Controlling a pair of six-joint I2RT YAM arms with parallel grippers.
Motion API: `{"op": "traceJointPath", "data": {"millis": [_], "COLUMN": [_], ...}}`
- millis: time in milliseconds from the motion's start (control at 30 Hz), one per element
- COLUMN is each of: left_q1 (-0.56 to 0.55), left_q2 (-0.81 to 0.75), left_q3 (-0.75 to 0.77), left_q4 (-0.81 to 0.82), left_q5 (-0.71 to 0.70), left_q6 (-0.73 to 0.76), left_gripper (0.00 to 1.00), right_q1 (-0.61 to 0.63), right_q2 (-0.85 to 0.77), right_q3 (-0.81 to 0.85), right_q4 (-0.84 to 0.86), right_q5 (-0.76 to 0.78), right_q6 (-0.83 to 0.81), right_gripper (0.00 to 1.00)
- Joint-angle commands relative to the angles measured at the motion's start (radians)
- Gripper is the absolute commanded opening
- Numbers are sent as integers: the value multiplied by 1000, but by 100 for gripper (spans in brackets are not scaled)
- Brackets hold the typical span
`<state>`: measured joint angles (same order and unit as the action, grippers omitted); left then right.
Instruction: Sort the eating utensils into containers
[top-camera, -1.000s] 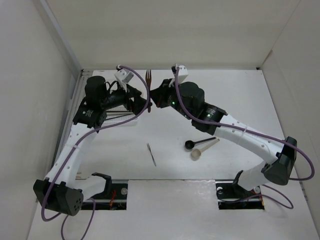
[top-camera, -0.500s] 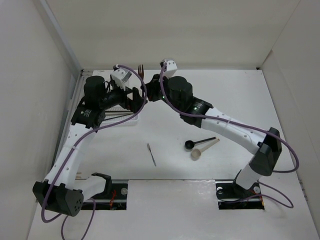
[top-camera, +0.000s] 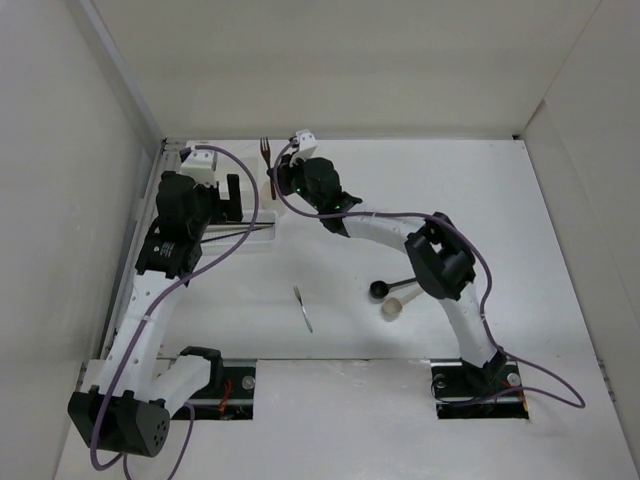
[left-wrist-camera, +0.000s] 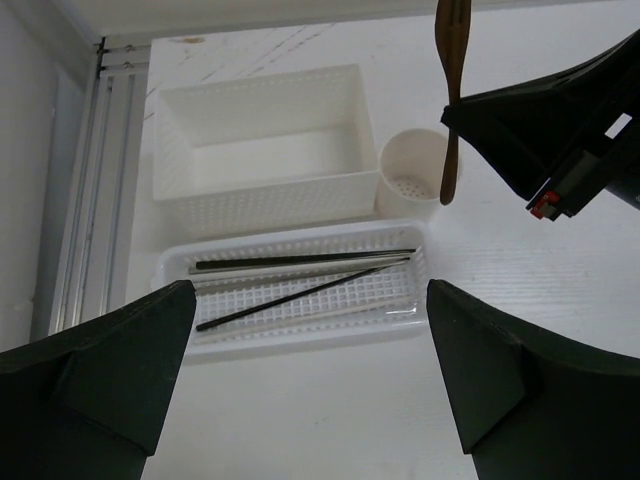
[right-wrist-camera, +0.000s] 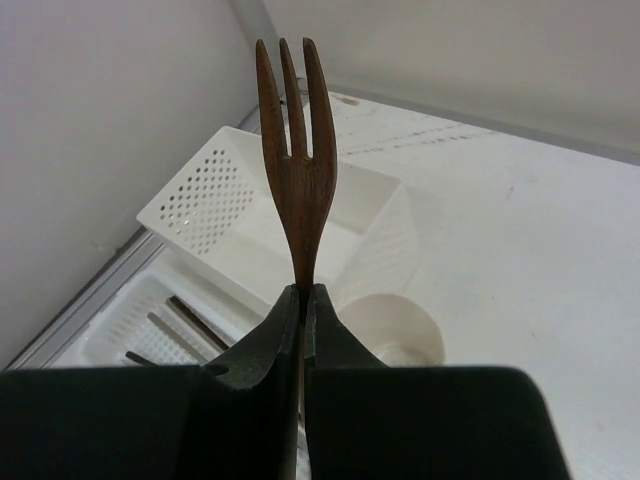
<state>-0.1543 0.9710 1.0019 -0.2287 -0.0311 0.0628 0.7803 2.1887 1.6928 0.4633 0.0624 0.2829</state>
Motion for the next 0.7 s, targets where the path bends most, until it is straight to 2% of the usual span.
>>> {"op": "traceJointPath", "data": {"millis": [0,300,400,667], "left_q1": [16,16,16,25], "left_q2": [-9,0,0,0], "left_q3": [-19,-48,-57,-68], "left_q4": [68,98,108,131], "left_q5": [-73,-73,-82,-115], "left_q6": [-3,6,15,34], "left_gripper": [100,100,100,100], "right_q1": [11,-16,-16,-16], "right_q2": [34,163,184,184], "right_q3": [125,214,214,235], "right_q4": [212,233,233,69], "right_q5": [-47,-26,23,145], "right_q6": [-44,-44,-44,-44], "right_gripper": [0,0,0,0]}}
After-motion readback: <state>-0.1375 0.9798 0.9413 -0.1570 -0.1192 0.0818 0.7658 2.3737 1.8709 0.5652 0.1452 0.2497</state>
